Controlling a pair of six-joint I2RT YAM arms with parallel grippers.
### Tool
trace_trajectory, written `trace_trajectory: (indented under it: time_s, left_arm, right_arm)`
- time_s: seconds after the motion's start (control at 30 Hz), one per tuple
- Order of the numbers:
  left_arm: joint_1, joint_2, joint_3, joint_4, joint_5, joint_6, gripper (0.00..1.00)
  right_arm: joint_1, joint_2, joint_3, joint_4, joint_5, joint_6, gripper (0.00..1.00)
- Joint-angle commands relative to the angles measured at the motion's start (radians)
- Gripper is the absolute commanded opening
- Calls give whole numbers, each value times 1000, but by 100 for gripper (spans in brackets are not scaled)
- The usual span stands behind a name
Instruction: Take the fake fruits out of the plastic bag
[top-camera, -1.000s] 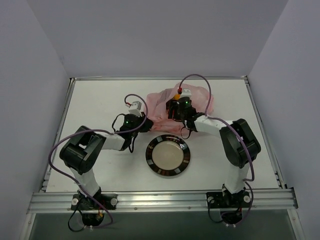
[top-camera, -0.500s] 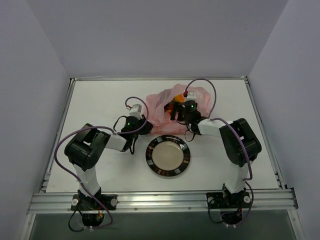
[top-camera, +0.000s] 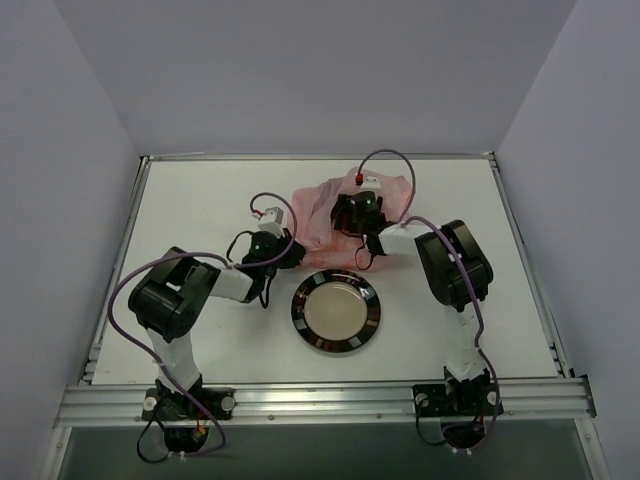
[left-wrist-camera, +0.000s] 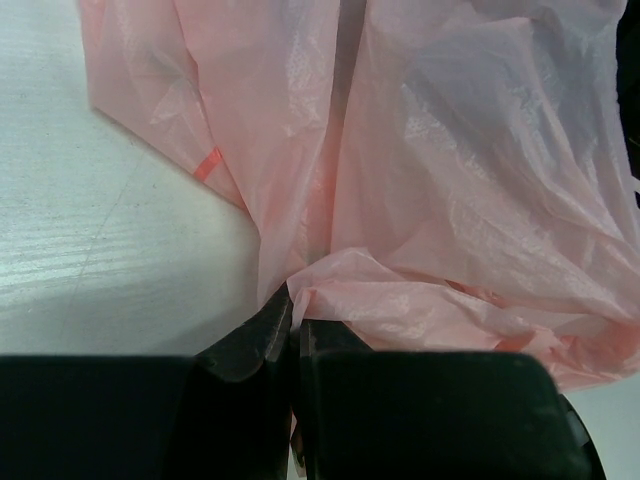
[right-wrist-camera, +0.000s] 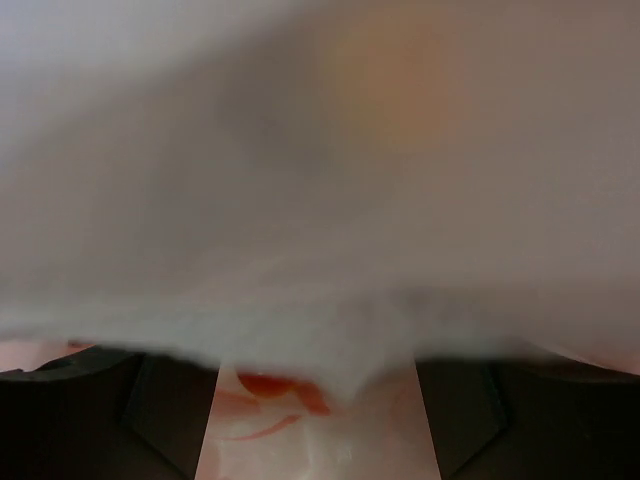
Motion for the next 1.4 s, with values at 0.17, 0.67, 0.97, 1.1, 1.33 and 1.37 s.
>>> trace_trajectory:
  time_s: [0.17, 0.67, 0.97, 1.1, 1.33, 1.37]
  left_arm:
    - [-4, -58, 13, 24, 0, 13, 2]
    - [-3, -113, 7, 38, 3, -31, 2]
    - [9, -116, -5, 38, 5, -33, 2]
    - [11, -119, -7, 36, 6, -30, 2]
    - [14, -111, -5, 41, 12, -28, 2]
    - [14, -113, -5, 39, 11, -28, 2]
  right_arm:
    - [11, 6, 70, 9, 34, -14, 1]
    - [39, -381, -125, -21, -96, -3, 0]
    - [109, -690, -223, -197, -133, 8, 0]
    - [169, -813, -281, -317, -156, 1, 0]
    - [286, -895, -524, -300, -148, 104, 0]
    - [297, -892, -533, -293, -148, 110, 0]
